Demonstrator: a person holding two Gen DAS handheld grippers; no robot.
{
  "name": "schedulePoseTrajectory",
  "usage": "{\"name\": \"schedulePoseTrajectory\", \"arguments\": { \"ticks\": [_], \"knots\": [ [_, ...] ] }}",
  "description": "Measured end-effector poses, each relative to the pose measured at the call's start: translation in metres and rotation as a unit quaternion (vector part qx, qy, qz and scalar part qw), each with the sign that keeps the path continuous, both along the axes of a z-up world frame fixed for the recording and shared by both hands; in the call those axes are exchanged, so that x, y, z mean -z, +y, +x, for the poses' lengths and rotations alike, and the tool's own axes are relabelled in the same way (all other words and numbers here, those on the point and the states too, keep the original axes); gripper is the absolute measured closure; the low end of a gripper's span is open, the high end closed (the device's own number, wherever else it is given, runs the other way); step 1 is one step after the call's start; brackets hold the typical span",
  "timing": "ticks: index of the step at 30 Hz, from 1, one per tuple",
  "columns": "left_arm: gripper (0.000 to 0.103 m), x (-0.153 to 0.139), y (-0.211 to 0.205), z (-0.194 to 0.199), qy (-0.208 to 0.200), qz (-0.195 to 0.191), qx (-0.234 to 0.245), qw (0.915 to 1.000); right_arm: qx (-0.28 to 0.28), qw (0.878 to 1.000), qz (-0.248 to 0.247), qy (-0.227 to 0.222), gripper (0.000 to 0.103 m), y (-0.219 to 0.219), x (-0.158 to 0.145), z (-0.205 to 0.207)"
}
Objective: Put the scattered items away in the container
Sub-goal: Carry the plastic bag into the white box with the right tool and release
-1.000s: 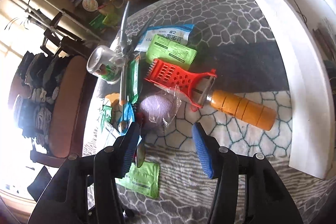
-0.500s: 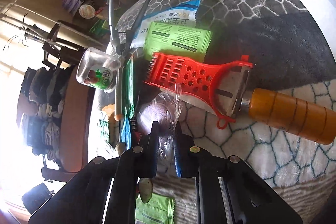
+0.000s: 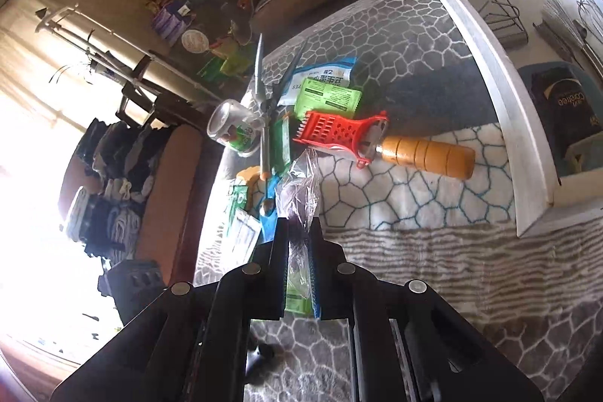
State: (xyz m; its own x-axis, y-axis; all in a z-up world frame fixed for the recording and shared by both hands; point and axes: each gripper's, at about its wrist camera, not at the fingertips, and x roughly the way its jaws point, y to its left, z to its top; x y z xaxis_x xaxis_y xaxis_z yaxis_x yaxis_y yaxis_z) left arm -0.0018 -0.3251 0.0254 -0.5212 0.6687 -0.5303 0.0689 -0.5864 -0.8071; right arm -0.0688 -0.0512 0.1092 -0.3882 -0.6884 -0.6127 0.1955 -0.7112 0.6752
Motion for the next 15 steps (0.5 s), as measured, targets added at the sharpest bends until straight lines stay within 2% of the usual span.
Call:
{"name": "schedulePoseTrajectory", "arguments": {
  "ticks": [2,3,7,8,9,10,11,15],
  "knots": [
    [0.000,0.007,-0.010,0.002,-0.007,0.068,-0.013,0.9976,0.000,1.000,-0.027,-0.007,0.095,0.003,-0.003,0.012],
    [0.000,0.007,-0.014,0.004,-0.001,0.089,-0.016,0.9959,0.000,0.999,-0.042,-0.010,0.095,0.004,-0.003,0.017],
    [0.003,-0.001,-0.017,0.010,0.033,0.126,-0.013,0.9914,-0.008,0.995,-0.090,-0.033,0.095,0.003,-0.001,0.033],
    [0.020,-0.003,-0.016,0.010,0.041,0.137,-0.010,0.9897,-0.010,0.995,-0.093,-0.038,0.095,0.002,0.000,0.036],
    [0.062,-0.006,-0.013,0.011,0.046,0.143,-0.002,0.9886,-0.010,0.995,-0.092,-0.039,0.095,0.002,0.000,0.038],
    [0.082,-0.011,-0.009,0.012,0.050,0.137,0.006,0.9893,-0.011,0.995,-0.092,-0.038,0.095,0.002,0.000,0.041],
    [0.095,-0.017,-0.006,0.015,0.056,0.123,0.010,0.9908,-0.012,0.995,-0.092,-0.039,0.095,0.003,0.000,0.043],
    [0.095,-0.030,0.008,0.025,0.058,0.099,0.024,0.9931,-0.008,0.995,-0.089,-0.038,0.095,0.016,-0.002,0.048]
  ]
}}
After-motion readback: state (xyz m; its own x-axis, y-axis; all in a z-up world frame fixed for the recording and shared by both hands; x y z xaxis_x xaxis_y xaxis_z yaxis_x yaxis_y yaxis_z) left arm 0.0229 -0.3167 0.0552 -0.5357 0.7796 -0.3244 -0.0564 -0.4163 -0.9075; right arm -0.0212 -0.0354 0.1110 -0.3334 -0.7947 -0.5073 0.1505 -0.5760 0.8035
